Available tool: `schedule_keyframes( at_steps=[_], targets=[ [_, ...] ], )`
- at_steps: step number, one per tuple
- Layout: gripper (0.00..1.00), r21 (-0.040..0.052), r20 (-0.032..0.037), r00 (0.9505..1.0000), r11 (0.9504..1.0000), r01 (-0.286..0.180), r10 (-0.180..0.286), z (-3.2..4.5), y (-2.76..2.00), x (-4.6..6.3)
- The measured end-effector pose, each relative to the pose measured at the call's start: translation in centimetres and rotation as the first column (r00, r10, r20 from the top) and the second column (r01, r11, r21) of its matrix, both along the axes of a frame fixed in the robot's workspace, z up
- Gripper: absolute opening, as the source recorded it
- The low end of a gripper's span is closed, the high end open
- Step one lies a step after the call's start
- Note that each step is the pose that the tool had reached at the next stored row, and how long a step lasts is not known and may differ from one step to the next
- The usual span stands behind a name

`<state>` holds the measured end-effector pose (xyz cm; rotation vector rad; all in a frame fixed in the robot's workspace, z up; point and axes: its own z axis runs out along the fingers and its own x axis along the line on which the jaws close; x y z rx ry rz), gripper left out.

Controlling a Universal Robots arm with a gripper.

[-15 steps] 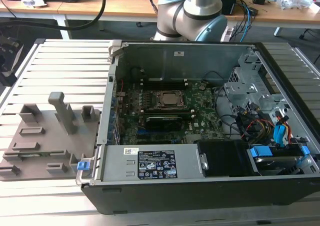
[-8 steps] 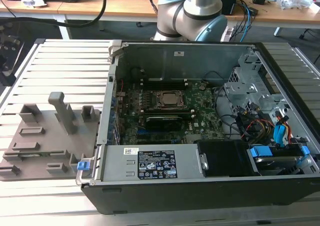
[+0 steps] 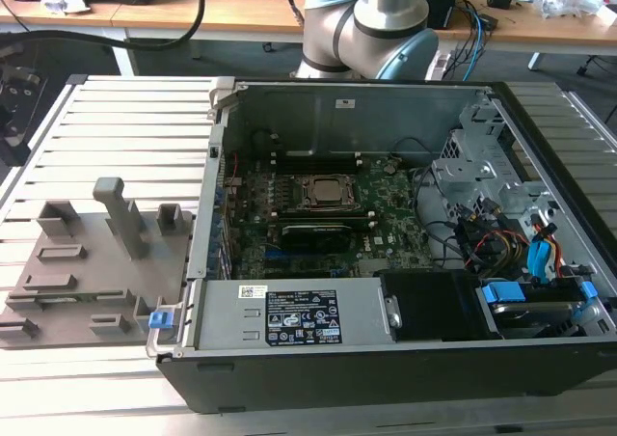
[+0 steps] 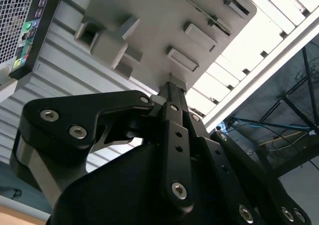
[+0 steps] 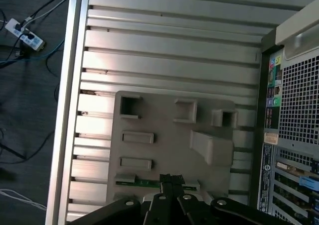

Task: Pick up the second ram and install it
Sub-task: 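Pick up the second ram and move it above second insertion slot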

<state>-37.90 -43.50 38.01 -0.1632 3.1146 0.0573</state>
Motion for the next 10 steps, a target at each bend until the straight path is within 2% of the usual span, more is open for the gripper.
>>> schedule_keyframes(
  at_steps=[2, 4, 7, 10],
  targets=[
    [0.11, -0.0001, 0.0000, 0.9995, 0.9995, -0.032, 0.032, 0.00, 0.00, 0.00],
    [0.11, 0.0000, -0.0001, 0.9966, 0.9966, -0.082, 0.082, 0.00, 0.00, 0.00],
    [0.11, 0.0000, -0.0001, 0.9899, 0.9899, -0.142, 0.142, 0.00, 0.00, 0.00],
    [0.11, -0.0001, 0.0000, 0.9847, 0.9847, -0.174, 0.174, 0.00, 0.00, 0.00]
  ],
)
